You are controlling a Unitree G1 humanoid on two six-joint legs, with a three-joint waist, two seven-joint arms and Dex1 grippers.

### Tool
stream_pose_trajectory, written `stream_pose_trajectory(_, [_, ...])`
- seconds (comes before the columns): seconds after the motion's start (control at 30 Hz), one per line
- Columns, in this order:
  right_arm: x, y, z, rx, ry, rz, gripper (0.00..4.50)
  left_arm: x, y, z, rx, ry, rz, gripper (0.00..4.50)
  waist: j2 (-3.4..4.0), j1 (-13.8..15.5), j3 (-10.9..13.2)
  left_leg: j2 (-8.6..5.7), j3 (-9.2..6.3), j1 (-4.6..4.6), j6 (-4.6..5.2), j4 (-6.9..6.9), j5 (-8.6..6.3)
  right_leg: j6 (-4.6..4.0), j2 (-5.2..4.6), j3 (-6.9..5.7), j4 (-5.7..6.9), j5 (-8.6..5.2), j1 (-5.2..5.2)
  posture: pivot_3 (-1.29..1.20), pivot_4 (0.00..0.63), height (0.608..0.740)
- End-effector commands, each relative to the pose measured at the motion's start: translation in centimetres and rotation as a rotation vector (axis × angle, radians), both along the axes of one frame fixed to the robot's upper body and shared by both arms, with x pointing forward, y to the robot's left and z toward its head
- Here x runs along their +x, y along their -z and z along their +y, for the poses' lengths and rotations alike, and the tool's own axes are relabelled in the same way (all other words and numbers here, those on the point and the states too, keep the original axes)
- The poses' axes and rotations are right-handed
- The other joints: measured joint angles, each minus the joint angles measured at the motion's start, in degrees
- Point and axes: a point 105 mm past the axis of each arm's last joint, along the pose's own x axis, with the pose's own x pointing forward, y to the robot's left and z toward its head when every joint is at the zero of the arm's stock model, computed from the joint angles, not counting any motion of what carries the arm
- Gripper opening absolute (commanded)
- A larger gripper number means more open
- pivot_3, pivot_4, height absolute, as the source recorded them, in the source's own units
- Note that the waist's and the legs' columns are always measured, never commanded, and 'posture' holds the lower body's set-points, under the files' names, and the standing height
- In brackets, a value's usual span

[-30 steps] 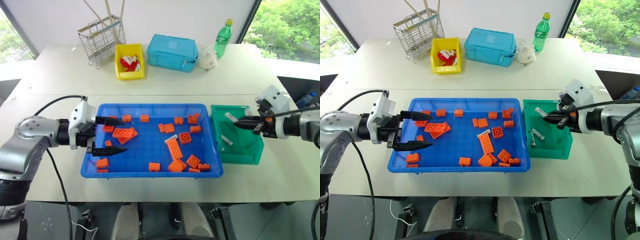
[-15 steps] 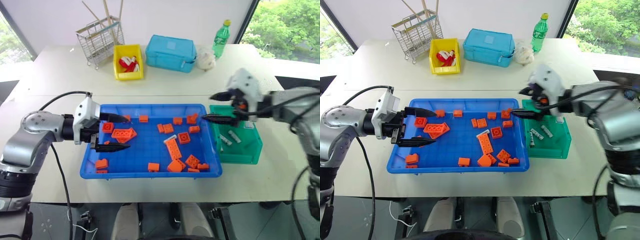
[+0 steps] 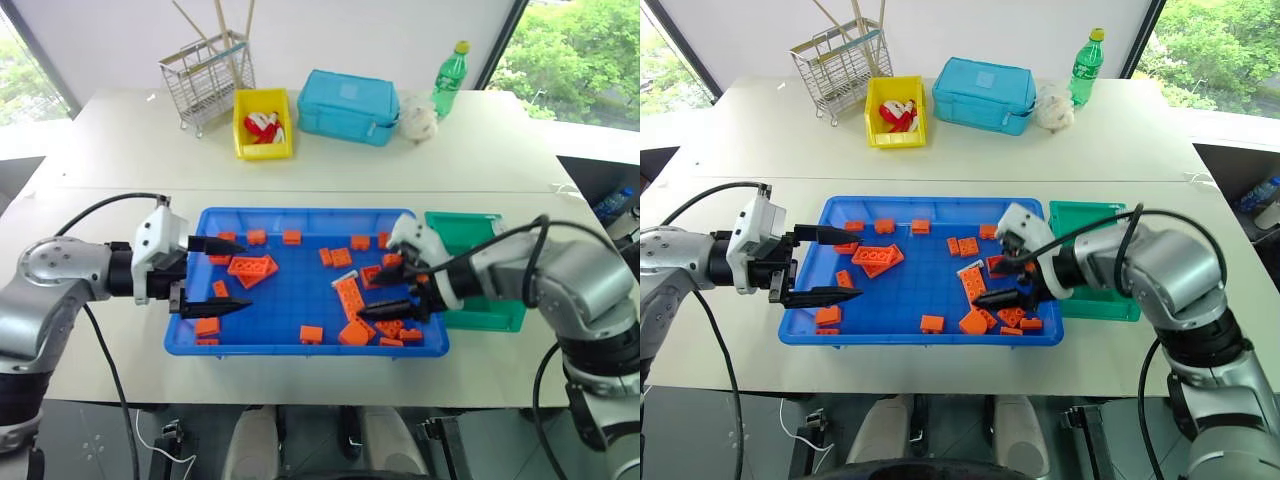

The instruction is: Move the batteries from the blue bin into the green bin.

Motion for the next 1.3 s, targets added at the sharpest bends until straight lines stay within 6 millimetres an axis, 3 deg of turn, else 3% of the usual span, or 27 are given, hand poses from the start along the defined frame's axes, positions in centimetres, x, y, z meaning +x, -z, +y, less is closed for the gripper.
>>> stream_pose_trajectory(0.03, [1.0,0.8,0.1,-0.008,0.058,-0.016,3.92,-0.3,-1.2,-0.5,-0.006,0.018,-0.045,4.50,0.00,-0.3,0.0,0.00,0.01,0.02,0.00,0.00,0.00,0.00,0.02,0.02,0.00,0.00,0.00,0.00,0.150,0.736])
stream_pose_trajectory(0.3, [3.3,2.2,0.3,0.021,0.167,0.041,3.92,-0.2,-1.4,-0.5,-0.007,0.020,-0.051,4.50,-0.01,-0.1,0.0,0.01,-0.03,0.04,0.00,0.00,0.00,0.15,0.08,0.02,0.03,0.10,0.01,0.00,0.150,0.736])
stream_pose_trajectory(0.47, [3.6,3.2,1.0,0.029,0.174,0.068,3.92,-0.1,-1.5,-0.3,-0.005,0.017,-0.057,4.50,-0.25,-0.3,-0.2,0.02,-0.03,0.16,0.00,0.00,0.00,0.08,0.07,0.01,0.00,0.06,0.14,0.00,0.150,0.736])
stream_pose_trajectory(0.57, [3.6,3.4,1.4,0.040,0.166,0.075,3.12,0.0,-1.6,-0.2,-0.004,0.014,-0.061,4.50,-0.38,-0.3,-0.2,0.03,-0.04,0.27,0.00,0.00,0.00,-0.04,0.07,0.00,-0.01,-0.01,0.26,0.00,0.150,0.736])
stream_pose_trajectory(0.73, [3.1,3.3,1.9,0.043,0.140,0.081,0.44,0.3,-1.8,-0.2,-0.005,0.009,-0.065,4.50,-0.35,-0.1,-0.2,0.02,-0.04,0.23,0.00,0.00,0.00,-0.04,0.05,-0.01,-0.02,-0.01,0.24,0.00,0.150,0.736])
stream_pose_trajectory(1.1, [3.3,0.6,2.7,0.058,0.091,-0.014,0.44,0.5,-1.8,-0.2,-0.012,-0.001,-0.070,4.50,-0.33,-0.2,-0.2,0.02,-0.05,0.16,0.00,-0.02,0.00,-0.03,0.05,-0.04,-0.04,-0.01,0.17,0.00,0.150,0.736])
stream_pose_trajectory(1.3, [3.4,-3.6,4.0,0.009,-0.102,-0.294,0.44,0.7,-1.9,-0.4,-0.017,-0.005,-0.079,4.50,-0.29,-0.2,-0.2,0.03,-0.05,0.14,0.00,-0.06,0.00,-0.02,0.05,-0.04,-0.05,-0.02,0.12,0.00,0.150,0.736])
